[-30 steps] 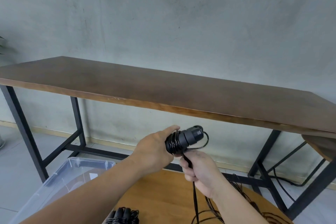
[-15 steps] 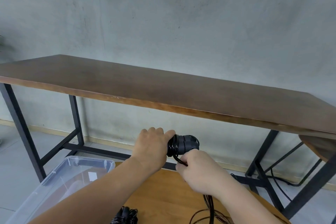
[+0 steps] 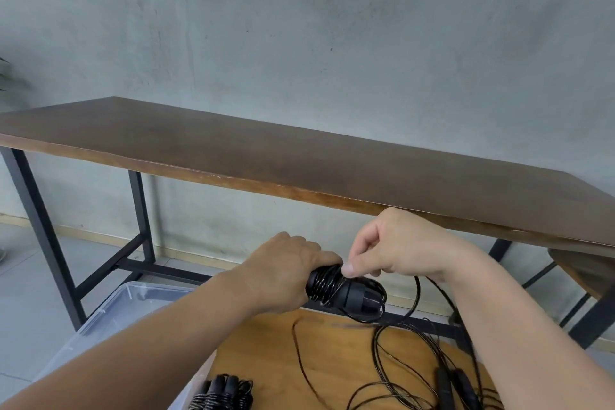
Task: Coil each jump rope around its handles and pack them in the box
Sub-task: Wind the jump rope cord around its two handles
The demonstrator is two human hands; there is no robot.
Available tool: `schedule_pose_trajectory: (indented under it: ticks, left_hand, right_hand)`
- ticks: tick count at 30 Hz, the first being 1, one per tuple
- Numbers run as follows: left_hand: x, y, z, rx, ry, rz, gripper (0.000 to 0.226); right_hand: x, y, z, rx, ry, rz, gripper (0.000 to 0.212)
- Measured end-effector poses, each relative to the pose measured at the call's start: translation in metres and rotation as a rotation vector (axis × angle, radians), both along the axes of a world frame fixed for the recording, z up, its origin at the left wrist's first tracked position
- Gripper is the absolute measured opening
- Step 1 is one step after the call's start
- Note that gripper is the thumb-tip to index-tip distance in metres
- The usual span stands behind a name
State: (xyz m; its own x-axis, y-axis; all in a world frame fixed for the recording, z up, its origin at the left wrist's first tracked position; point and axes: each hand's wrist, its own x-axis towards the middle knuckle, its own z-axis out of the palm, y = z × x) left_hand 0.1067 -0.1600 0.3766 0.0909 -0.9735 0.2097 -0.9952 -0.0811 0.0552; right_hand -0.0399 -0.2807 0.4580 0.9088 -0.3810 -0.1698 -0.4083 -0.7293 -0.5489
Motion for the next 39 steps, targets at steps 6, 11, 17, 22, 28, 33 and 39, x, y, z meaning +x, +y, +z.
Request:
schedule_pose_trajectory:
  ticks: [6, 11, 17, 22, 28, 33, 39]
  left_hand:
    - [-0.003, 0.014, 0.009, 0.082, 0.409, -0.076, 0.045]
    - [-0.004, 0.020, 0.009, 0.090, 0.652, -0.079, 0.043]
    - [-0.004, 0.019, 0.008, 0.048, 0.880, -0.078, 0.051]
    - [0.005, 0.017, 0.000, -0.082, 0.907, 0.012, 0.023]
    - [0.010, 0.017, -0.011, -0.098, 0.802, 0.149, 0.043]
    - [0.012, 0.016, -0.008, -0.086, 0.541, 0.279, 0.047]
    - [0.015, 0.007, -0.005, -0.070, 0.015, 0.287, 0.069]
  right_hand:
    - [0.004, -0.022, -0.022, 0.426, -0.113, 0.030, 0.016]
    - [0.006, -0.027, -0.050, 0.660, -0.274, -0.030, 0.016]
    - [0.012, -0.019, -0.086, 0.940, -0.528, -0.245, 0.038]
    - [0.009, 0.005, -0.103, 0.934, -0.548, -0.306, 0.030]
    - [0.011, 0.030, -0.114, 0.945, -0.487, -0.384, 0.028]
    - [0.009, 0.043, -0.116, 0.803, -0.347, -0.369, 0.034]
    - [0.007, 0.052, -0.108, 0.333, -0.106, -0.228, 0.035]
